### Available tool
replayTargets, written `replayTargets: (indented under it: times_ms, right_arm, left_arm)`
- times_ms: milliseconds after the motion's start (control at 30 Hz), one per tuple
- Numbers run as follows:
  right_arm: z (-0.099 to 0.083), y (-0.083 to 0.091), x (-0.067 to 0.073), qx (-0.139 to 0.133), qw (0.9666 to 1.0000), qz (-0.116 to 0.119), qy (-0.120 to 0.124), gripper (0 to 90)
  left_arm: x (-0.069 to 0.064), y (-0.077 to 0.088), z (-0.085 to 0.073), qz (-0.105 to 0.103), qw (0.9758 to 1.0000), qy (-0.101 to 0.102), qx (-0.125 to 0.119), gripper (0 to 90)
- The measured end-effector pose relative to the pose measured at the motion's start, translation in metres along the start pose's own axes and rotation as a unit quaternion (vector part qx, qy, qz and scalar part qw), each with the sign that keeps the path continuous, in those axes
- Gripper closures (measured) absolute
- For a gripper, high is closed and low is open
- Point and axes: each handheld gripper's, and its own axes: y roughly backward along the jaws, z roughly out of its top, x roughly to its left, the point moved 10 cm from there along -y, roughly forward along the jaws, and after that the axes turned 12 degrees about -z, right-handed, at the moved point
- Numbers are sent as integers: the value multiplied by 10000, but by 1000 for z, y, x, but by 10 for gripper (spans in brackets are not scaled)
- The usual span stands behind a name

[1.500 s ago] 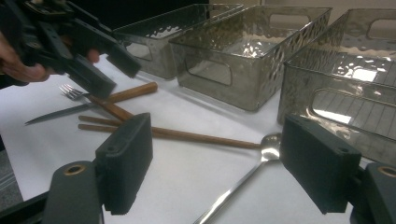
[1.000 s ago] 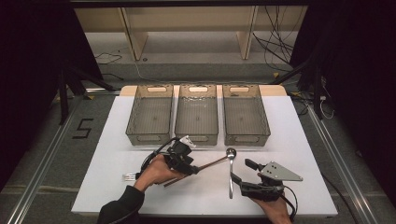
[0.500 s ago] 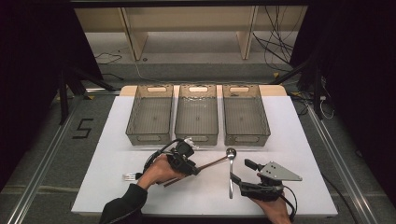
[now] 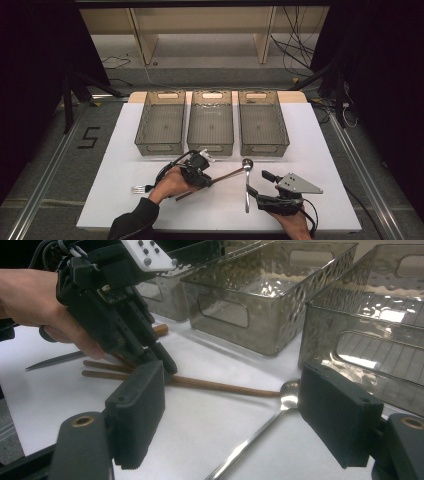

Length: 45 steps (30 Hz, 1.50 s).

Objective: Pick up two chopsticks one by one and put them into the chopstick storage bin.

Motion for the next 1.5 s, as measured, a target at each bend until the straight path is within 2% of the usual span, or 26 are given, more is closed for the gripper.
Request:
replayTargets:
  times_ms: [267, 533, 867, 1133, 1267, 1367, 1500]
  right_arm:
    - [-1, 0, 0, 21, 10000, -9, 12, 278]
    - [0, 0, -1, 13, 10000, -13, 15, 279]
    - [-1, 0, 0, 27, 10000, -6, 17, 278]
    - [-1, 0, 0, 31, 10000, 2, 24, 279]
    - [-1, 0, 0, 32, 10000, -1, 16, 279]
    - [-1, 0, 0, 34, 10000, 1, 13, 279]
    - [-1, 0, 0, 33, 10000, 4, 20, 279]
  left_arm:
    - [-4, -2, 1, -45, 9999, -108, 14, 831]
    - [-5, -2, 1, -57, 9999, -158, -10, 840]
    - [-3, 0, 1, -161, 9998, -65, -57, 840]
    - [-4, -2, 2, -240, 9996, 102, -120, 835]
    - [-3, -2, 1, -247, 9996, 97, -47, 836]
    - [-3, -1, 2, -294, 9993, 202, -125, 832]
    - [-3, 0, 2, -306, 9991, 237, -147, 834]
